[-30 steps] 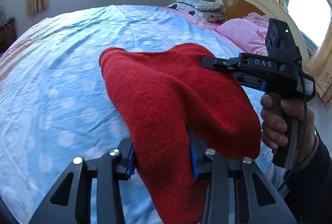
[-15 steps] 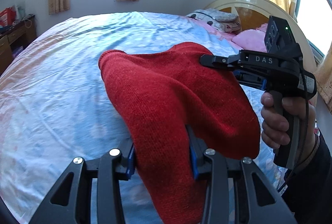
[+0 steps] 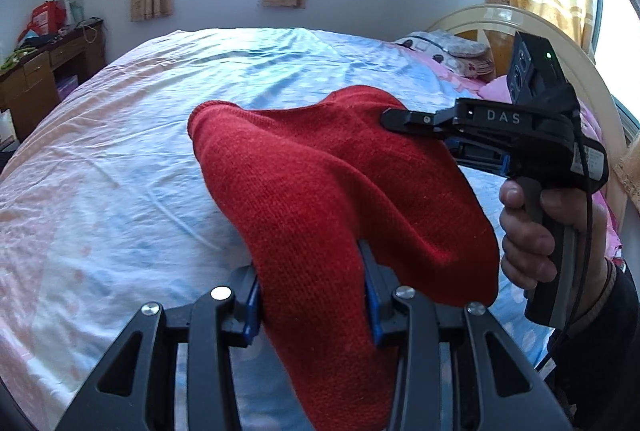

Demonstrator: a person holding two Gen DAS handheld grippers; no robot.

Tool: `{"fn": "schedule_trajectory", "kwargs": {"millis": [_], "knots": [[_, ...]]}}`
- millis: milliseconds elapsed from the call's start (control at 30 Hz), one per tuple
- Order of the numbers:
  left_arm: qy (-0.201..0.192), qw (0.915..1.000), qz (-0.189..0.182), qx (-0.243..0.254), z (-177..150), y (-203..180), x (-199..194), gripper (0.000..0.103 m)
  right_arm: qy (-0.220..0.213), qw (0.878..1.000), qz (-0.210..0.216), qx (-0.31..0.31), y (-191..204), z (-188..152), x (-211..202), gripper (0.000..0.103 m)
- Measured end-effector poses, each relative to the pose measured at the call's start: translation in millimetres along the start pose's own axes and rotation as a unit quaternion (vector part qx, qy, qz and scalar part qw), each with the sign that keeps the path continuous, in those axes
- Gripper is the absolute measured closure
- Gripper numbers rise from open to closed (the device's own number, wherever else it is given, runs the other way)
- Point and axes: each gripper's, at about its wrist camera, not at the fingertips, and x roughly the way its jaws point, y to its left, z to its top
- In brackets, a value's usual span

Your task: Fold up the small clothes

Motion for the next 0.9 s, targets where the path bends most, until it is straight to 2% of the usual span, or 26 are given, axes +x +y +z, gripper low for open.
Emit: {"fn": "schedule_trajectory", "kwargs": {"millis": [467,900], "knots": [[-0.010,0.9990,0.042,-0.007,-18.3,38.4,-26.4,0.061,0.034,0.998,0.036,-0.026,47.5,-8.3,48.1,0.072],[-0.011,0.9977,0.063,-0.024,-28.7,64.1,-28.3,0.061,0.060,0.996,0.047,-0.044,80.0,-19.3,79.1,0.072]]}}
